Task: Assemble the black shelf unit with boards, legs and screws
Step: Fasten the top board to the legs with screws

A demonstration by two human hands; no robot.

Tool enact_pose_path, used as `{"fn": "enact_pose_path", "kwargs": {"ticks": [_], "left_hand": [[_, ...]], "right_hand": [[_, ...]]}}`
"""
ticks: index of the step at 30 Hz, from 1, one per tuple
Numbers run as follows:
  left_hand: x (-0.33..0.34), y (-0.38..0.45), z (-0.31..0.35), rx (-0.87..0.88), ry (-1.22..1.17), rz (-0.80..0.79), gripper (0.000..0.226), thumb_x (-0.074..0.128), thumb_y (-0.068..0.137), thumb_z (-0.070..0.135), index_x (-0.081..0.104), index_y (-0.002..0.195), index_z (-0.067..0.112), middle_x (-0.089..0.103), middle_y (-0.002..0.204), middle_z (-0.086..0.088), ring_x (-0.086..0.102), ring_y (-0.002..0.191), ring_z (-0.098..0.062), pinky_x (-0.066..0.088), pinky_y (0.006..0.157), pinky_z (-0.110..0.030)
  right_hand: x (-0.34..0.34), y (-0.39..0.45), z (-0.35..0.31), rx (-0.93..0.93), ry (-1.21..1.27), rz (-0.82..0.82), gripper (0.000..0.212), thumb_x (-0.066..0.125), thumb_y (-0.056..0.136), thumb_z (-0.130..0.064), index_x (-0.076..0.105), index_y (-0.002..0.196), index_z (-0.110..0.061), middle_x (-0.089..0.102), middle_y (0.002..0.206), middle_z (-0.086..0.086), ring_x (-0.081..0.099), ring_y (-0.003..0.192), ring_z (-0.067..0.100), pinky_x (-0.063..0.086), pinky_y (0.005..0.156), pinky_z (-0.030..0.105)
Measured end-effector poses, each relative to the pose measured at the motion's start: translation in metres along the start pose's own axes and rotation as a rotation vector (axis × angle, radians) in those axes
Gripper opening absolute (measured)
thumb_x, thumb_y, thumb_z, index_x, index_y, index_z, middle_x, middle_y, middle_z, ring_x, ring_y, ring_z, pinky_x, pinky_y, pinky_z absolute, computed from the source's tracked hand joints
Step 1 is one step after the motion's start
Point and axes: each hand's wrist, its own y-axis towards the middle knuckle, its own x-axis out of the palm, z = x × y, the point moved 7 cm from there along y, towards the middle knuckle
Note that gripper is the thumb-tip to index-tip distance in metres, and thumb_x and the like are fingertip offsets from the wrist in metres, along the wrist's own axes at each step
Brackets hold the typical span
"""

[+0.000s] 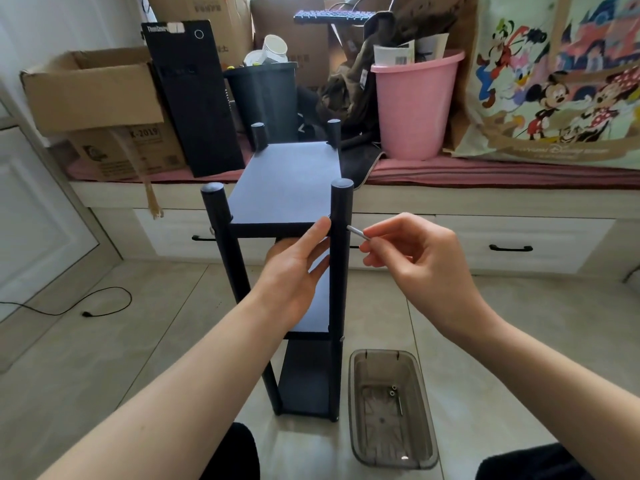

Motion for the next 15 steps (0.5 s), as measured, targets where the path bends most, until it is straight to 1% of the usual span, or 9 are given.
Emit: {"fn": "enact_pose_path", "kwargs": {"ticks": [3, 7, 15], "left_hand": [[0.0002, -0.0004, 0.0009, 0.02, 0.035, -0.01, 0.06, 0.072, 0.077, 0.038, 0.066, 0.129, 0.01, 0.074, 0.119, -0.006, 0.07, 0.111, -0.016, 0.052, 0.092, -0.03], [-0.0021, 0.0005, 0.0018, 0.033, 0.054, 0.011, 0.063, 0.072, 0.076, 0.039, 0.065, 0.13, 0.008, 0.073, 0.12, -0.008, 0.069, 0.113, -0.019, 0.05, 0.101, -0.035], [-0.0021, 0.0019, 0.0024, 0.048, 0.063, 0.015, 0.063, 0.072, 0.075, 0.04, 0.065, 0.128, 0.007, 0.074, 0.118, -0.008, 0.069, 0.113, -0.02, 0.05, 0.101, -0.035]], "right_hand": [[-0.0004, -0.0004, 0.0012, 0.007, -0.007, -0.004, 0.01, 0.065, 0.092, -0.002, 0.071, 0.093, -0.01, 0.074, 0.08, 0.001, 0.074, 0.073, 0.015, 0.061, 0.077, 0.038], [-0.0007, 0.0004, 0.0006, -0.009, 0.011, 0.001, 0.01, 0.065, 0.092, -0.001, 0.071, 0.094, -0.01, 0.074, 0.08, 0.001, 0.074, 0.074, 0.015, 0.061, 0.076, 0.034], [0.0017, 0.0031, 0.0045, -0.012, 0.012, 0.008, 0.013, 0.066, 0.091, -0.003, 0.071, 0.093, -0.015, 0.074, 0.08, 0.0, 0.074, 0.074, 0.016, 0.06, 0.076, 0.035]]}}
